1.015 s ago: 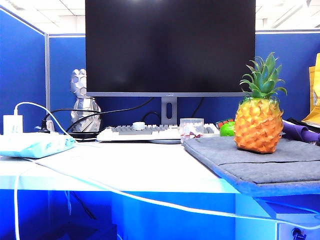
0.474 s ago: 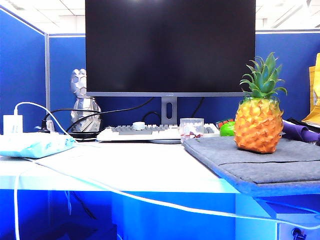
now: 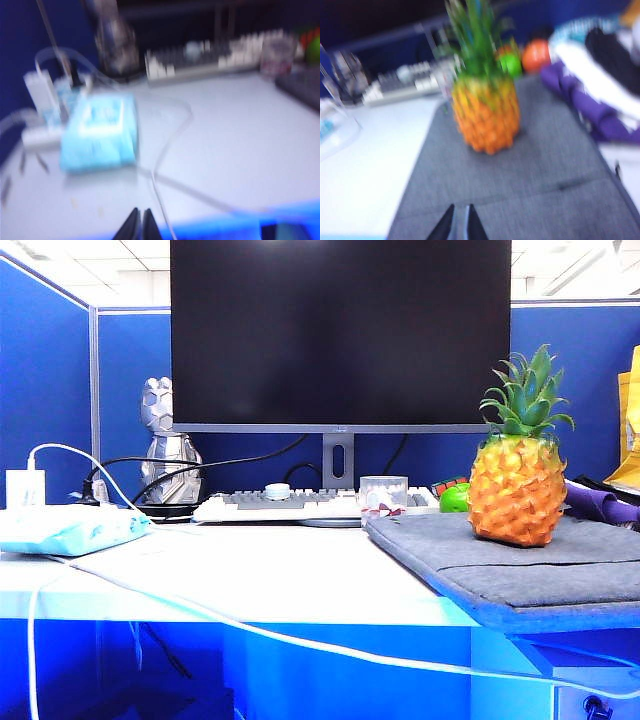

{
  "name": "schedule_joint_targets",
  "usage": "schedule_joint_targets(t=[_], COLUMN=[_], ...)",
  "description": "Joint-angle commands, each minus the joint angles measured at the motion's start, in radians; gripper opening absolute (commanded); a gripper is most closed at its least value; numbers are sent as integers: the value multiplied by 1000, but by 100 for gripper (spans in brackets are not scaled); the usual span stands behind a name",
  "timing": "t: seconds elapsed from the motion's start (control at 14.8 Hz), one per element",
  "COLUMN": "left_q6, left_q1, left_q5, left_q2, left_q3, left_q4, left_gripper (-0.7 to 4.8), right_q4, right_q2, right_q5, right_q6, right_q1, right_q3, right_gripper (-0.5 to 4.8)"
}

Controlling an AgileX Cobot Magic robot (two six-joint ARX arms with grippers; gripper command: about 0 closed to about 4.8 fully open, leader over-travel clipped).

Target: Pick up the pineapple and place it above the gray bag.

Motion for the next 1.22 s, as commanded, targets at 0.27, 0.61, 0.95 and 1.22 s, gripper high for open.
schedule_joint_targets(t=[0.27, 0.61, 0.95, 1.22], left_q6=[47, 35, 37, 37], left_q1=[2, 2, 2, 2], left_q5=[48, 111, 109, 110], left_q2=[1, 1, 1, 1], left_q3=[5, 5, 4, 4], left_q4=[227, 224, 195, 194], left_gripper=[25, 26, 26, 26], right_q4=[143, 147, 127, 127], right_q2=[0, 0, 0, 0], right_q5=[-73, -105, -99, -99], right_q6=[74, 74, 73, 73], right_q1=[1, 1, 1, 0], right_q3=[6, 5, 5, 5], right_gripper=[40, 3, -1, 0])
